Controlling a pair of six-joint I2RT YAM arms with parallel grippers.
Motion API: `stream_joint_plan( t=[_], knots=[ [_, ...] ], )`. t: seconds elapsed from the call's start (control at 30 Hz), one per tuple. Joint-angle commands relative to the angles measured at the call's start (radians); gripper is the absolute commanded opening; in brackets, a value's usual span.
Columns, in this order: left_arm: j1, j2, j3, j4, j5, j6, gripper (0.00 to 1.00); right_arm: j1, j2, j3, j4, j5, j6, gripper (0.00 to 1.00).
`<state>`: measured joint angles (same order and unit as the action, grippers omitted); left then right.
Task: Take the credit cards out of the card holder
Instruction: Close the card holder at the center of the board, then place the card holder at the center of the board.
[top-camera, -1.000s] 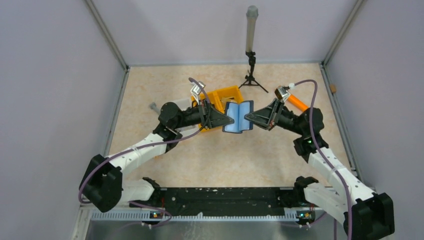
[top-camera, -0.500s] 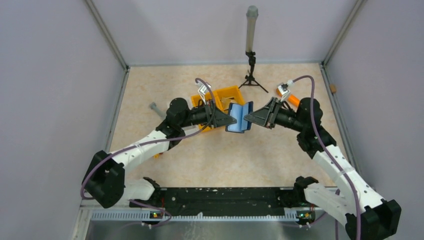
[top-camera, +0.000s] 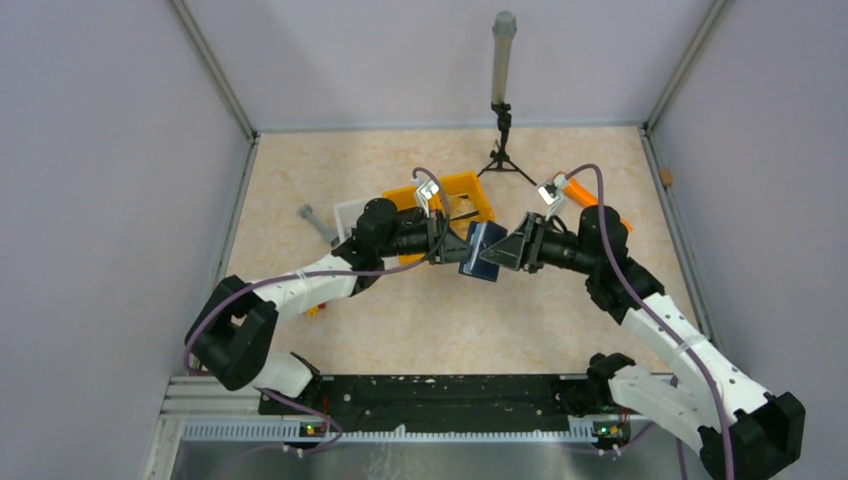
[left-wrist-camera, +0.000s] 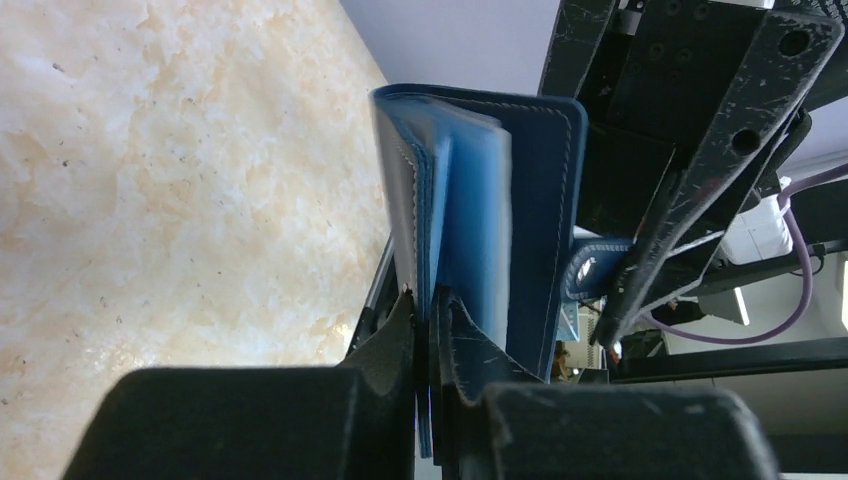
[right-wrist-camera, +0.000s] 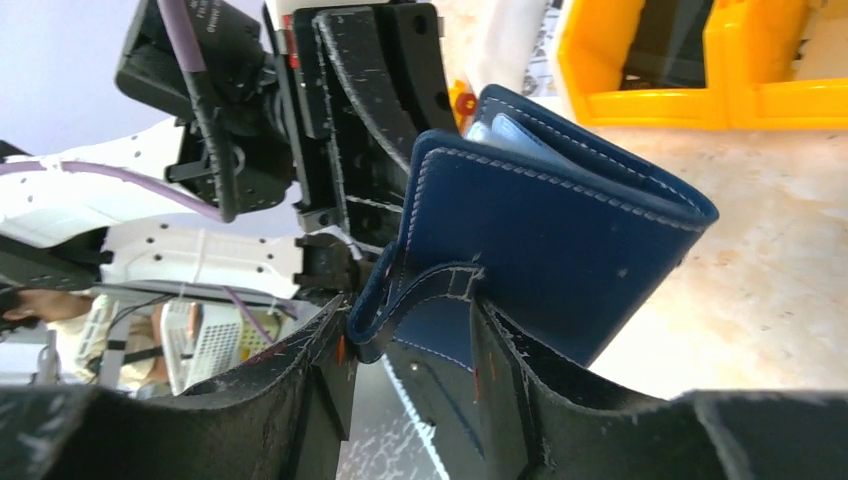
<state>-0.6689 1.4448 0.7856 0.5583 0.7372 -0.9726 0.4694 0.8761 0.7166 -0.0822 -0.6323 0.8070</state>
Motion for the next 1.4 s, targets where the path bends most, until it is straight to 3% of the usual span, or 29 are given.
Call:
stream_joint_plan(
  t=[0.0, 0.03, 0.07, 0.13, 0.27, 0.57, 0.7, 0.9, 1.03, 1.1, 1.27, 1.37],
  knots=[
    [-0.006, -0.003, 0.004, 0.086, 0.008, -0.011, 0.00, 0.017, -0.055, 0.020, -0.054, 0.078, -0.100, 0.45],
    [-0.007, 0.002, 0.001, 0.086, 0.011, -0.010, 0.00, 0.017, -0.063, 0.011, -0.048, 0.080, -0.103, 0.48],
    [-0.008, 0.006, -0.002, 0.084, 0.010, -0.009, 0.00, 0.017, -0.068, 0.003, -0.039, 0.076, -0.103, 0.58],
    [-0.011, 0.019, -0.005, 0.081, 0.012, -0.007, 0.00, 0.017, -0.073, -0.007, -0.020, 0.049, -0.092, 0.89],
    [-0.026, 0.038, -0.002, 0.069, 0.012, 0.007, 0.00, 0.017, -0.076, -0.014, 0.000, 0.031, -0.077, 0.93],
    [-0.047, 0.104, -0.019, 0.081, 0.001, 0.014, 0.00, 0.015, -0.103, -0.059, 0.013, 0.025, -0.098, 0.88],
    [-0.077, 0.170, -0.011, 0.124, 0.003, 0.001, 0.00, 0.015, -0.075, -0.126, 0.019, 0.036, -0.115, 0.80],
    [-0.121, 0.324, -0.010, 0.317, 0.031, -0.077, 0.12, 0.015, -0.066, -0.221, 0.066, 0.106, -0.105, 0.74],
    [-0.125, 0.424, -0.012, 0.388, 0.034, -0.107, 0.14, 0.015, -0.046, -0.263, 0.013, 0.193, -0.126, 0.64],
    [-0.126, 0.435, -0.010, 0.325, 0.011, -0.069, 0.19, 0.015, -0.047, -0.306, 0.021, 0.243, -0.125, 0.60],
    [-0.128, 0.416, 0.006, 0.082, -0.065, 0.063, 0.45, 0.015, -0.036, -0.427, 0.123, 0.281, -0.092, 0.45],
    [-0.130, 0.394, 0.008, -0.032, -0.119, 0.121, 0.51, 0.015, -0.002, -0.465, 0.208, 0.276, -0.075, 0.37]
  ],
)
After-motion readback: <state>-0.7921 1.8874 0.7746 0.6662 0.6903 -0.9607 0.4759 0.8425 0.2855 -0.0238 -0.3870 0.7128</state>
